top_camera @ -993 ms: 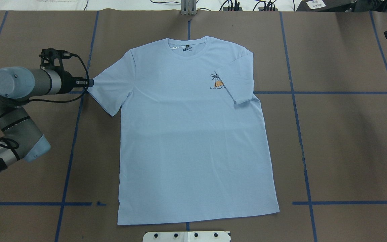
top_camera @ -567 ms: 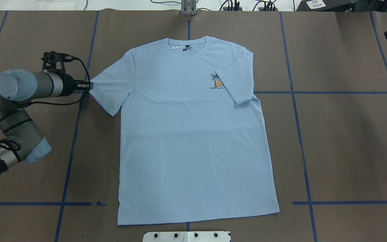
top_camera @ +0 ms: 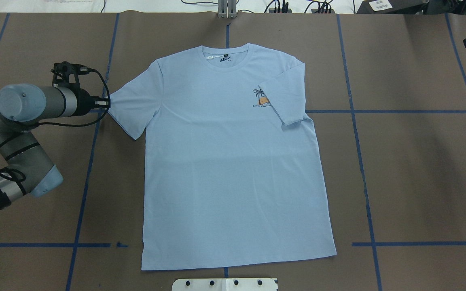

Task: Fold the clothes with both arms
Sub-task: 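Grasp the sleeve and fold it inward onto the body with left gripper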

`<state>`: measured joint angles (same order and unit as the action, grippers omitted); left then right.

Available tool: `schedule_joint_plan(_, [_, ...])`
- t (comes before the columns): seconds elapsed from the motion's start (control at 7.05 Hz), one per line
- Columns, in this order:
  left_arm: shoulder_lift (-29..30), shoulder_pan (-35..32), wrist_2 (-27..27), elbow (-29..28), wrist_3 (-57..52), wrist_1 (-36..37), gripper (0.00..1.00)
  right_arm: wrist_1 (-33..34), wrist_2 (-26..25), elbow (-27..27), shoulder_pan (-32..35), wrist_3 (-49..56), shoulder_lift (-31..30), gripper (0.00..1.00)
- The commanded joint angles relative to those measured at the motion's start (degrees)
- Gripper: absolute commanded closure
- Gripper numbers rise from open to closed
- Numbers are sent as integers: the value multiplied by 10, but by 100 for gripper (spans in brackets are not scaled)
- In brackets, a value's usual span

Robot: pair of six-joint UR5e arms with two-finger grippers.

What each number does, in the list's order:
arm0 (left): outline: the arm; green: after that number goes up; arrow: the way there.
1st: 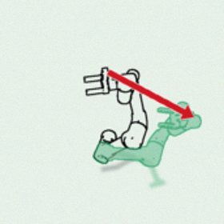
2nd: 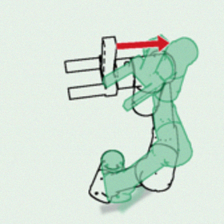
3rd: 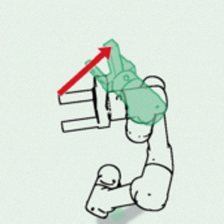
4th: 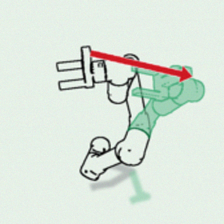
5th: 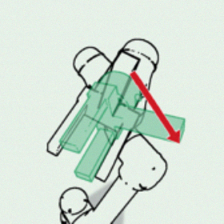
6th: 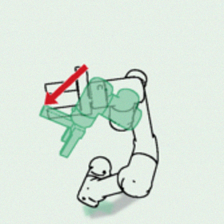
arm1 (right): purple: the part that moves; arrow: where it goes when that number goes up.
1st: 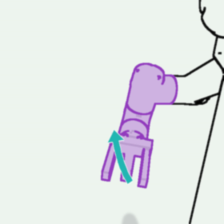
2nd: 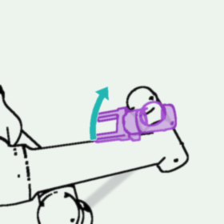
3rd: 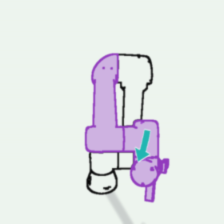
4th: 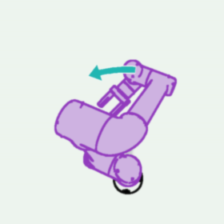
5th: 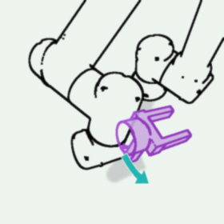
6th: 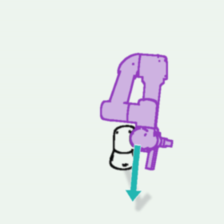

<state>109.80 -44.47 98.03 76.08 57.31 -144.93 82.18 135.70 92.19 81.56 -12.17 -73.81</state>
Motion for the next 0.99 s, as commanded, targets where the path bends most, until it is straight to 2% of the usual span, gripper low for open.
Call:
schedule_joint_plan(0.0, [10,0,-2,16,0,7,100,0,0,2,0,-4,0,0])
schedule_joint_plan(0.14, [25,0,-2,54,1,67,100,0,0,4,0,-7,0,0])
schedule_joint_plan(0.28, [48,14,-4,104,3,166,100,0,0,5,0,-7,0,0])
schedule_joint_plan(0.43, [76,31,-5,132,11,247,100,0,0,5,0,-7,-1,0])
schedule_joint_plan(0.71, [160,79,-36,119,64,363,100,-1,0,4,-1,-7,-1,0])
schedule_joint_plan(0.85, [183,82,-37,95,82,366,100,0,0,4,-1,-7,-2,0])
